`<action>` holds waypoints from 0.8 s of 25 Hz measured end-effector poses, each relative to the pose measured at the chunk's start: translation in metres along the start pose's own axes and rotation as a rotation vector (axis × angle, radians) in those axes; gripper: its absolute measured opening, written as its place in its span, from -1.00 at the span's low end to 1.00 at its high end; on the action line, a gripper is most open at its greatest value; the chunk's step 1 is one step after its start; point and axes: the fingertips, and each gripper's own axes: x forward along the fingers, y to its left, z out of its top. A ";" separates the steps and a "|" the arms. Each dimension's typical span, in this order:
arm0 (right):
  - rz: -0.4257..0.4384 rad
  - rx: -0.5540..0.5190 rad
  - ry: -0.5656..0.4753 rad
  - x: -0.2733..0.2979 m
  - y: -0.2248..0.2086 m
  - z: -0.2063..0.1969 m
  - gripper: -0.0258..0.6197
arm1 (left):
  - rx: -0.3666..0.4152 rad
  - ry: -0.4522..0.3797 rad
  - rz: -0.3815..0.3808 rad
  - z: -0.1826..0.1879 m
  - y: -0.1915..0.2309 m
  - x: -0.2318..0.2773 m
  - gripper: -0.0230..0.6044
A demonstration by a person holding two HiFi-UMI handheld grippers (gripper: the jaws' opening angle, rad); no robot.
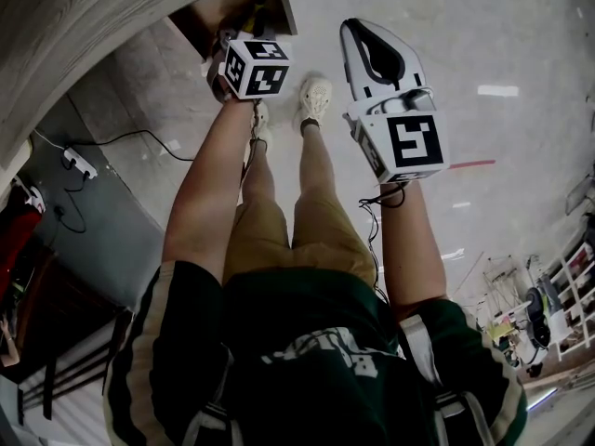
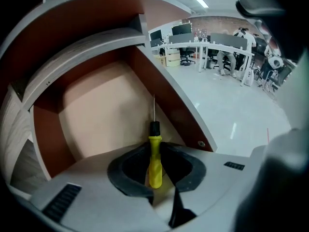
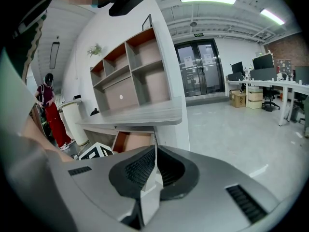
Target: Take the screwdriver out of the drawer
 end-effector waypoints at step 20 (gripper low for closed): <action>0.047 0.007 0.020 -0.004 0.031 0.018 -0.81 | -0.011 -0.113 -0.001 0.025 0.017 -0.061 -0.66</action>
